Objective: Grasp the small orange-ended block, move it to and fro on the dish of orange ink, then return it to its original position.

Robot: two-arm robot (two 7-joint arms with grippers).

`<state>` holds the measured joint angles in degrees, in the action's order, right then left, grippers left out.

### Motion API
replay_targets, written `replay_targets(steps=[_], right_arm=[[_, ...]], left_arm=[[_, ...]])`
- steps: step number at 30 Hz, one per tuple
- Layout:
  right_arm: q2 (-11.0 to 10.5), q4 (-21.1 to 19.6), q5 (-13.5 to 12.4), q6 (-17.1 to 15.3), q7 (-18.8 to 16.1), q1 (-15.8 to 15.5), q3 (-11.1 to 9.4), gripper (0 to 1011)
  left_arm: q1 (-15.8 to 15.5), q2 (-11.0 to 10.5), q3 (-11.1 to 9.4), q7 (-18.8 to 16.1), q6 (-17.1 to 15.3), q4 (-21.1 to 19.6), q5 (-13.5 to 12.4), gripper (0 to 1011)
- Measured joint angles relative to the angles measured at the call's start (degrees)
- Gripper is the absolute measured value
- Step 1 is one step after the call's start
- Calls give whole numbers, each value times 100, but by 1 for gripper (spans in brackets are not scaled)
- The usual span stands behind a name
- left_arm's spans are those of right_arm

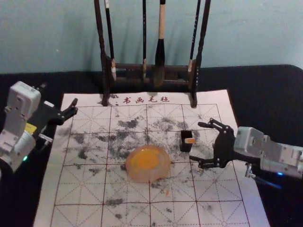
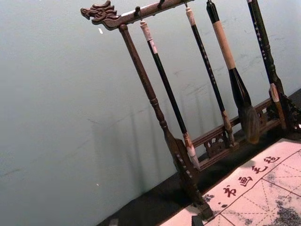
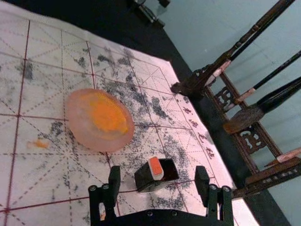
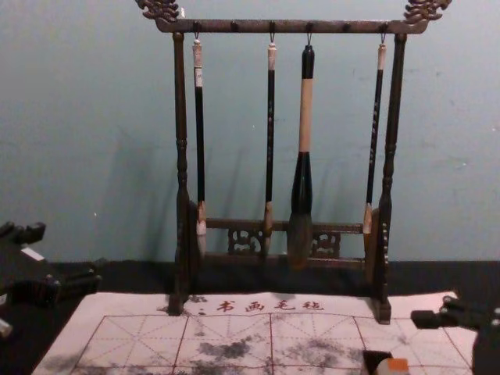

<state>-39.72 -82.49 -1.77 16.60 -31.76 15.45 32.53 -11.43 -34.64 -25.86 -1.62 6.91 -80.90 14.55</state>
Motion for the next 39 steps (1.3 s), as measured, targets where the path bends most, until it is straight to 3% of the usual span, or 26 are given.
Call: replay_targets(steps=[6,16,39], right_arm=[[193,211,233,22,-110,221,57,1002],[423,419,386,-112,-303,472,39,1003],[414,407,509,-184,-398,466,-36,1003]], left_arm=[[0,0,0,0,0,0,0,1001],[0,0,0,0,0,0,0,1002],[0,0,0,0,0,0,0,1001]])
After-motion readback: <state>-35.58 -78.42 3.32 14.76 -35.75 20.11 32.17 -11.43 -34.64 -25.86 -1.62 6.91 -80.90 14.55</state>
